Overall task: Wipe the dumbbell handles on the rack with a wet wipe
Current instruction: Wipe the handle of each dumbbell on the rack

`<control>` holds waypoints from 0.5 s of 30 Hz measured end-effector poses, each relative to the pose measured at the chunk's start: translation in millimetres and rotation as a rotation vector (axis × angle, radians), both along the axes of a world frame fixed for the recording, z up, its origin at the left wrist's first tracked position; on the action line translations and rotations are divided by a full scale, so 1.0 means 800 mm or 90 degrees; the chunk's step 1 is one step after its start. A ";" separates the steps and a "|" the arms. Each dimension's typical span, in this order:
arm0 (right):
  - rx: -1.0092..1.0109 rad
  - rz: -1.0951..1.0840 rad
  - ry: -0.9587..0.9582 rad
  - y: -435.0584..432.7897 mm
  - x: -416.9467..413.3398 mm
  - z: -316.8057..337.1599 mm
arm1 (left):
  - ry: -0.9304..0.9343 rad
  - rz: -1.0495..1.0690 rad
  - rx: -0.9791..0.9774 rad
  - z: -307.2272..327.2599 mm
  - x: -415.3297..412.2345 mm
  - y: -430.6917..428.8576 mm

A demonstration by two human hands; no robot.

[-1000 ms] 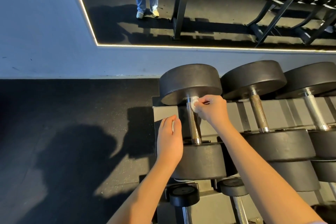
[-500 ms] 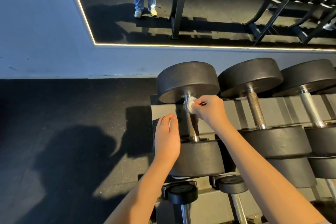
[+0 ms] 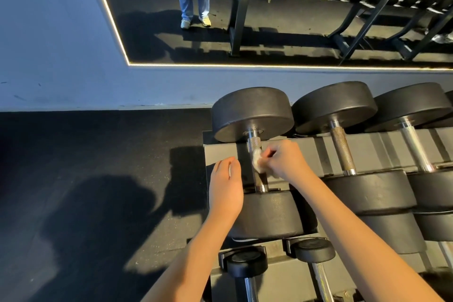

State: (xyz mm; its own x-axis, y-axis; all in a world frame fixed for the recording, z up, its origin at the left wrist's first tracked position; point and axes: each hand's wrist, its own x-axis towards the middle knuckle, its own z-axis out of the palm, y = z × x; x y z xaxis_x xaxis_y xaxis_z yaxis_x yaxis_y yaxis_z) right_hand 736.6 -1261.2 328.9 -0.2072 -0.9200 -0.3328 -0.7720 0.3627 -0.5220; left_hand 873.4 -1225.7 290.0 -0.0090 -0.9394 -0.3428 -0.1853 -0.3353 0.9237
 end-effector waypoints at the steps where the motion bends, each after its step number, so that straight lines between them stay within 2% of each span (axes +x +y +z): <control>1: 0.073 0.035 0.039 0.007 -0.002 0.000 | -0.002 -0.003 -0.003 0.000 0.000 0.000; 3: 0.137 0.078 0.077 0.016 -0.004 -0.001 | -0.001 -0.006 -0.003 0.000 0.000 -0.001; 5: 0.106 0.044 0.065 0.013 0.000 0.001 | 0.005 -0.003 -0.005 0.001 0.000 0.000; 7: 0.044 -0.041 0.000 0.003 0.004 0.004 | 0.008 0.001 -0.011 0.000 0.000 0.000; 9: 0.037 -0.070 -0.034 -0.001 0.004 0.006 | 0.009 0.006 -0.009 -0.002 0.000 0.000; 13: 0.166 0.106 0.091 0.014 -0.007 0.006 | 0.004 0.002 -0.011 -0.009 -0.001 -0.001; 15: 0.182 0.107 0.090 0.016 -0.010 0.004 | 0.007 -0.006 -0.011 -0.010 -0.001 -0.002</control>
State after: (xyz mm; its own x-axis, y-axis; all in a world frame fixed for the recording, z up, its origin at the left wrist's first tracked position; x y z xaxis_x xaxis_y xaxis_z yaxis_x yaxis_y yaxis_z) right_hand 728.4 -1248.5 332.2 -0.1227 -0.8186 -0.5611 -0.8906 0.3404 -0.3018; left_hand 873.0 -1227.2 281.7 -0.0220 -0.9449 -0.3265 -0.1781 -0.3177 0.9313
